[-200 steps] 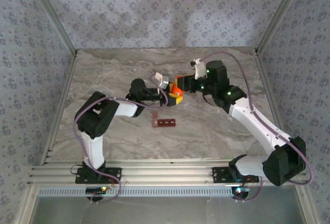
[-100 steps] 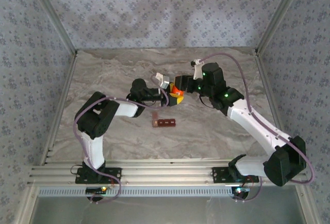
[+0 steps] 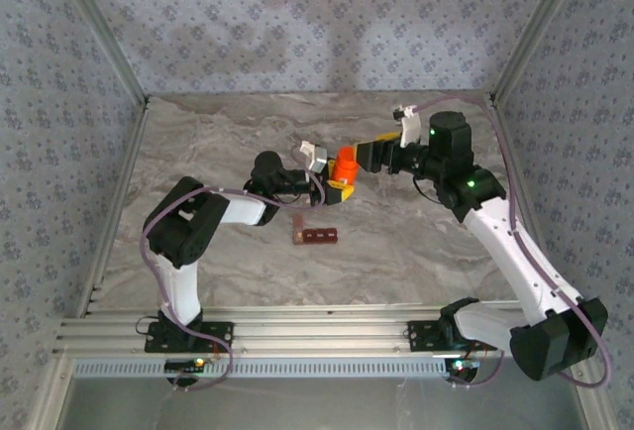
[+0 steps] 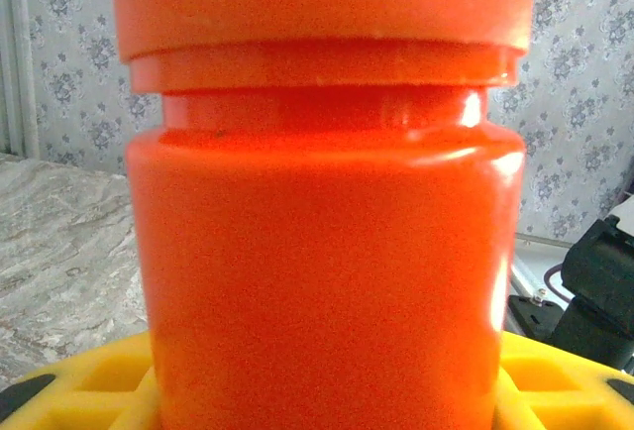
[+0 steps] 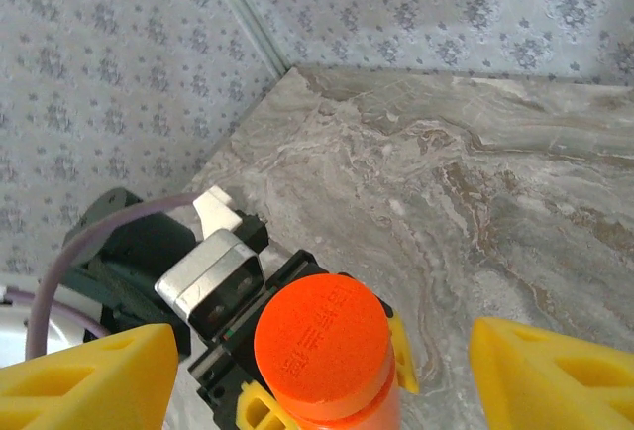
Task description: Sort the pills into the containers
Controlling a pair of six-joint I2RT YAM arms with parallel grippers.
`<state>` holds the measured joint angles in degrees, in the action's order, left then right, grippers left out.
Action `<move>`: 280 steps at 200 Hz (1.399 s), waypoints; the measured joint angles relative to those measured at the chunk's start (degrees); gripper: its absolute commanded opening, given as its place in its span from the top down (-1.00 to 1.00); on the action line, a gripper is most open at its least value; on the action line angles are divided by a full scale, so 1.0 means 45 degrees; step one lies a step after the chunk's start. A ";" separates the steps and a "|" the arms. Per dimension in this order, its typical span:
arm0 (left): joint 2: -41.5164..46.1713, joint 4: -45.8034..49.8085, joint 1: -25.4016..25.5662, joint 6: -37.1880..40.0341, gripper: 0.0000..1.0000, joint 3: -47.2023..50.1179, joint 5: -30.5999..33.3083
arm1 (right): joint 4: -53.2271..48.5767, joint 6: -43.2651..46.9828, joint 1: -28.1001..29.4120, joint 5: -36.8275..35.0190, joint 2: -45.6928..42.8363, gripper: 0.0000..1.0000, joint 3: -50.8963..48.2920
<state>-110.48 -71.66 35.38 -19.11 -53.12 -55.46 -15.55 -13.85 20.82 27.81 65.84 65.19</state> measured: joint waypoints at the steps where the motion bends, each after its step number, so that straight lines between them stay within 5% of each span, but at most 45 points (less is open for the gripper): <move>1: 0.0005 0.0015 0.0000 0.0010 1.00 0.0000 -0.0010 | -0.0005 0.0034 0.0000 0.0029 0.0010 -0.57 0.0005; 134: 0.0296 0.0549 0.0015 0.0384 1.00 -0.0097 -0.0209 | -0.1277 0.2769 0.0529 0.1496 0.2069 -0.54 0.1311; 280: 0.0486 0.0801 0.0058 0.0481 1.00 -0.0092 -0.0306 | -0.1501 0.3050 0.0670 0.1326 0.2463 0.13 0.1467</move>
<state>-108.29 -68.05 35.64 -16.95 -53.54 -56.84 -22.31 -0.12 23.83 33.78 76.93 71.79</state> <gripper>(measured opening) 0.525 0.489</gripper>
